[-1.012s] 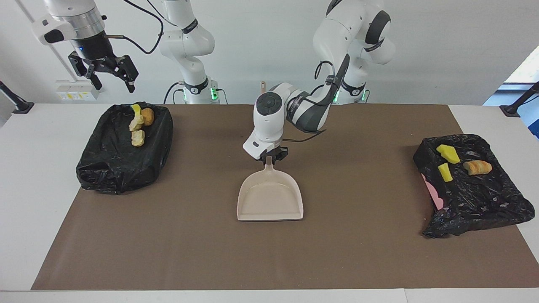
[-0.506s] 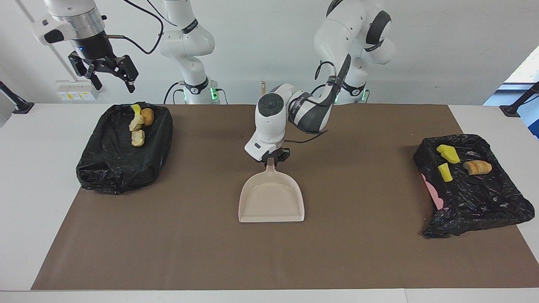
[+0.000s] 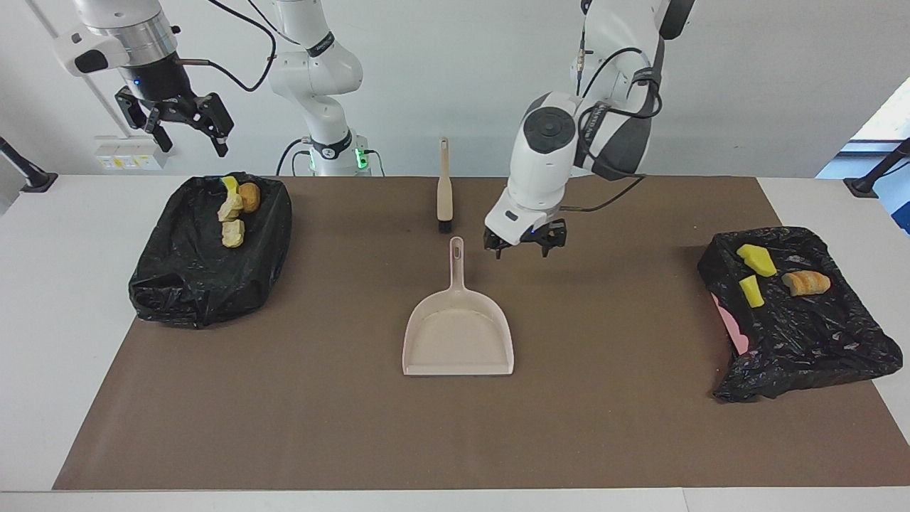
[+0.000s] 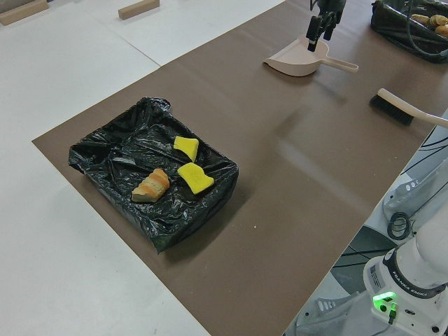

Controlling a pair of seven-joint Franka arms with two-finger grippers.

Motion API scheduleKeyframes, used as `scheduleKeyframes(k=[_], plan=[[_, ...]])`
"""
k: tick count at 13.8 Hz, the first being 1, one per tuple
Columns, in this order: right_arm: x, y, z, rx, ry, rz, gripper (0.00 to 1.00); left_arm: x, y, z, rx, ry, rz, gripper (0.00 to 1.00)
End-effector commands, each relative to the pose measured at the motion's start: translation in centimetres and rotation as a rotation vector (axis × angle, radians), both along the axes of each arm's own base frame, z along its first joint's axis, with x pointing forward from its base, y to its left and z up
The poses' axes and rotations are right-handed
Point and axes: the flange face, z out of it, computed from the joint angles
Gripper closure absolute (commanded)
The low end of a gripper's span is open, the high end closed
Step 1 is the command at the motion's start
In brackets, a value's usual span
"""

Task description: Sweep and dump trash in bin

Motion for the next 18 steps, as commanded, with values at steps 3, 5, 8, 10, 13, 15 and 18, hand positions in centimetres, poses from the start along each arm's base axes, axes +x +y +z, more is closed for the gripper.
scheduleKeyframes(k=[3, 5, 8, 10, 13, 15, 18], plan=[[-0.1, -0.1, 0.2, -0.011, 0.013, 0.016, 0.00, 1.5, 11.0, 5.1, -0.038, -0.034, -0.103, 0.00], [-0.1, -0.1, 0.2, -0.009, 0.013, 0.016, 0.00, 2.8, 15.0, 7.6, -0.055, -0.077, -0.174, 0.00], [-0.1, -0.1, 0.2, -0.011, 0.013, 0.016, 0.00, 2.1, 18.5, 11.8, -0.067, -0.119, -0.253, 0.00], [-0.1, -0.1, 0.2, -0.009, 0.013, 0.016, 0.00, -0.2, 19.2, 15.8, -0.068, -0.169, -0.240, 0.00], [-0.1, -0.2, 0.2, -0.011, 0.011, 0.014, 0.00, -3.2, 22.1, 19.4, -0.057, -0.158, -0.195, 0.00], [-0.1, -0.1, 0.2, -0.009, 0.013, 0.016, 0.00, -3.8, 24.3, 19.8, -0.050, -0.123, -0.158, 0.00], [-0.1, -0.2, 0.2, -0.011, 0.013, 0.014, 0.00, -2.6, 25.9, 20.6, -0.053, -0.114, -0.132, 0.00]])
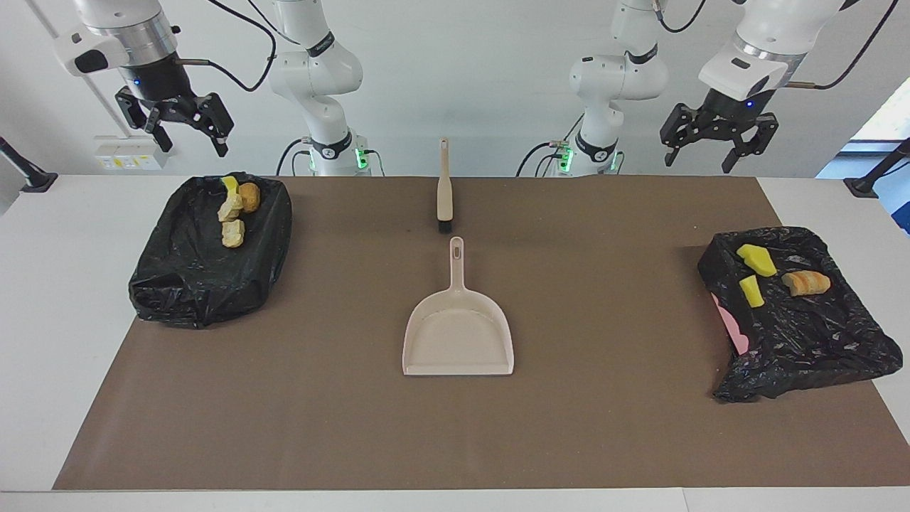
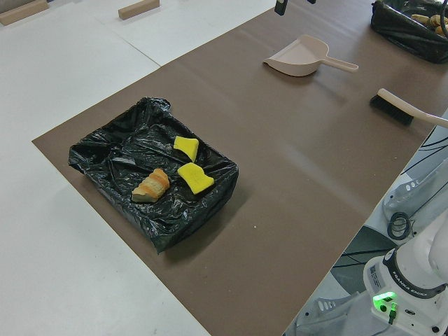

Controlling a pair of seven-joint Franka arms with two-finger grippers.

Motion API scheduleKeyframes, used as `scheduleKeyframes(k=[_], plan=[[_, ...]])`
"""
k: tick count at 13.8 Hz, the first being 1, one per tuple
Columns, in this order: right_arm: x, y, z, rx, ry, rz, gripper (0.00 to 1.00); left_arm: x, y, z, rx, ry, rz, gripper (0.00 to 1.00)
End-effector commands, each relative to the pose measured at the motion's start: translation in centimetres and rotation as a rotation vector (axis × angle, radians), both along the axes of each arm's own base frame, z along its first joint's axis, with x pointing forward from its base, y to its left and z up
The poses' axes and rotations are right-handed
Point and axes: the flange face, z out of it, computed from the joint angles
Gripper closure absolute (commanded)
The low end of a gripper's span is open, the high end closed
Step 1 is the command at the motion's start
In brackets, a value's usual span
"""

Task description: Sweep and dump trash in bin

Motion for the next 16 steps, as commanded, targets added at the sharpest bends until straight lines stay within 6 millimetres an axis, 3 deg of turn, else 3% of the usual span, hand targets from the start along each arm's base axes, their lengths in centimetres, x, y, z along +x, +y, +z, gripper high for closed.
scheduleKeyframes(k=[1, 6, 8, 16], plan=[[-0.1, -0.1, 0.2, -0.009, 0.013, 0.016, 0.00, 1.5, 2.6, 0.3, 0.002, 0.039, 0.032, 0.00], [-0.1, -0.1, 0.2, -0.009, 0.013, 0.016, 0.00, 1.0, 3.8, 1.4, 0.008, 0.015, 0.046, 0.00], [-0.1, -0.1, 0.2, -0.009, 0.013, 0.016, 0.00, 0.8, 1.7, 1.5, 0.011, 0.013, 0.012, 0.00], [-0.1, -0.2, 0.2, -0.009, 0.013, 0.015, 0.00, 0.1, 1.9, 1.1, 0.011, 0.035, 0.025, 0.00]])
